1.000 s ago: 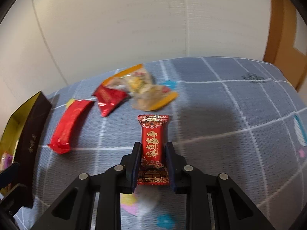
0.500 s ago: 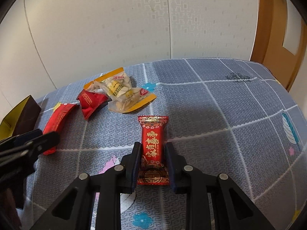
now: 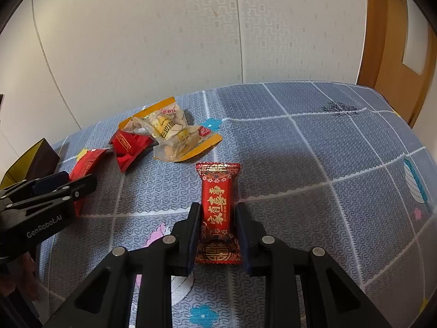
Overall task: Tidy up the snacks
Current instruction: 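Grasp the red gold-print candy with the right tool while the left tool grasps the red bar, then carry the red bar toward the tin tray with the left tool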
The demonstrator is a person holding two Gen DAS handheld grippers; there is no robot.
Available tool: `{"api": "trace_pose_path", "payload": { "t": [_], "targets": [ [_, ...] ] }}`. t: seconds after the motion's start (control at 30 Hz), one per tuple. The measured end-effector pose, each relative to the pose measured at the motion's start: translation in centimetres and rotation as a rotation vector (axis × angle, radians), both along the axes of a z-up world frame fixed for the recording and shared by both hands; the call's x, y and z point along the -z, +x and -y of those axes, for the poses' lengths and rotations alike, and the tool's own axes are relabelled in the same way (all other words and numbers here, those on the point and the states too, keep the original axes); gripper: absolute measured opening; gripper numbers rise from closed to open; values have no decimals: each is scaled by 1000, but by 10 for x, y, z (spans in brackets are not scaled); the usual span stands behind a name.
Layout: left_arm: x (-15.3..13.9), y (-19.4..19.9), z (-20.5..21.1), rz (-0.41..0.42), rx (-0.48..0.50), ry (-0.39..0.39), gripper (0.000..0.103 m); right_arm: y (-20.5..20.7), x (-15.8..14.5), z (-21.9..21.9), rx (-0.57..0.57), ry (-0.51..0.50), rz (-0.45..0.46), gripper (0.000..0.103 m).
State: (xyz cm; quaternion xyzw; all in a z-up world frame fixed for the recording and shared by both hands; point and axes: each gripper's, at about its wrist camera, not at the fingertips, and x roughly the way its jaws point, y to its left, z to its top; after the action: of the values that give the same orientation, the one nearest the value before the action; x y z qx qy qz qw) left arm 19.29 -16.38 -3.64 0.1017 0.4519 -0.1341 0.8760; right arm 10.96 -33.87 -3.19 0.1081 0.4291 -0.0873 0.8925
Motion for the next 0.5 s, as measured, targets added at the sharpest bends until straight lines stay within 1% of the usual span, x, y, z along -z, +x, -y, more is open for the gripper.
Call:
{"api": "trace_pose_path", "payload": {
  "t": [0.07,0.2,0.3,0.33,0.4,0.5],
  "targets": [
    [0,2,-6,-16,-9,-11,56,0,0,0,2,2,1,26],
    [8,7,-10,-38,-18,2,56,0,0,0,7,10,2,26],
    [9,4,-14,-22,-12,-16,56,0,0,0,14,20,4,26],
    [10,0,-16,-22,-13,-35,52,0,0,1,17,26,5,26],
    [11,-5,-20,-26,-16,-59,51,0,0,3,22,35,6,26],
    [11,-18,-21,-13,9,-53,48,0,0,3,31,41,6,26]
  ]
}}
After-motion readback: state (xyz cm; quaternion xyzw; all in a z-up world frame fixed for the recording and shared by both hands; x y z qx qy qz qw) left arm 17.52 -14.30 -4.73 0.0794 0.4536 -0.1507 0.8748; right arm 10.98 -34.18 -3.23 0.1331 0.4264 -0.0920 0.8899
